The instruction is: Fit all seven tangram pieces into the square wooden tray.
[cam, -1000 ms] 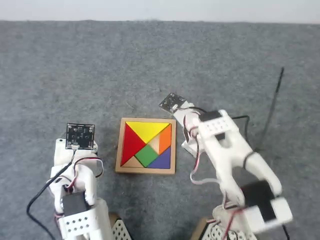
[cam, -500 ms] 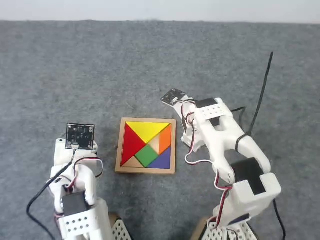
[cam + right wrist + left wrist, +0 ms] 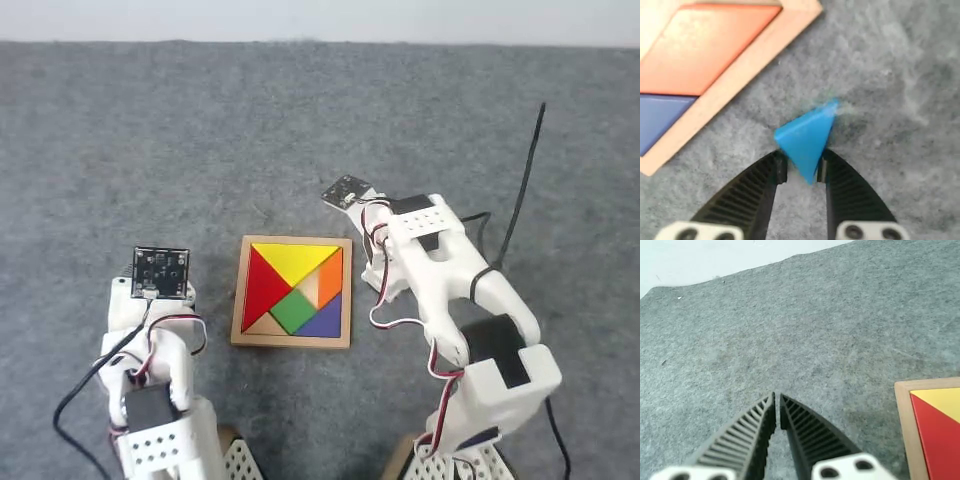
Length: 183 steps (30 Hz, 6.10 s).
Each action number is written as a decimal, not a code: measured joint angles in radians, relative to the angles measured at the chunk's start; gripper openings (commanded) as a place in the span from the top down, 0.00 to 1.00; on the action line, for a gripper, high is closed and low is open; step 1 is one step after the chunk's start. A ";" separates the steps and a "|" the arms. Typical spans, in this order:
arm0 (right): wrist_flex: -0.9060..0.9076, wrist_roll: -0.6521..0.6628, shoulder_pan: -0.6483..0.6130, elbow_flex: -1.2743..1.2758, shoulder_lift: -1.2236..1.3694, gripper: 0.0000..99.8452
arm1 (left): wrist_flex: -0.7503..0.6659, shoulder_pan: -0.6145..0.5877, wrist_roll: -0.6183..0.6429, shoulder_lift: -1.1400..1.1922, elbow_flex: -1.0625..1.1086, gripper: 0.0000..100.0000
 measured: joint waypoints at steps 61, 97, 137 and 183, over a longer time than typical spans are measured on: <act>-0.046 -0.496 -0.081 0.060 -0.100 0.74 | 0.028 0.035 -0.061 0.000 0.000 0.98; -0.060 -0.434 -0.057 -0.060 0.058 0.87 | 0.028 0.035 -0.061 0.000 0.000 0.98; 0.071 -0.422 0.014 -0.153 -0.146 0.88 | 0.028 0.035 -0.061 0.000 0.000 0.98; 0.043 -0.680 -0.443 -0.250 0.060 0.72 | 0.028 0.035 -0.061 0.000 0.000 0.98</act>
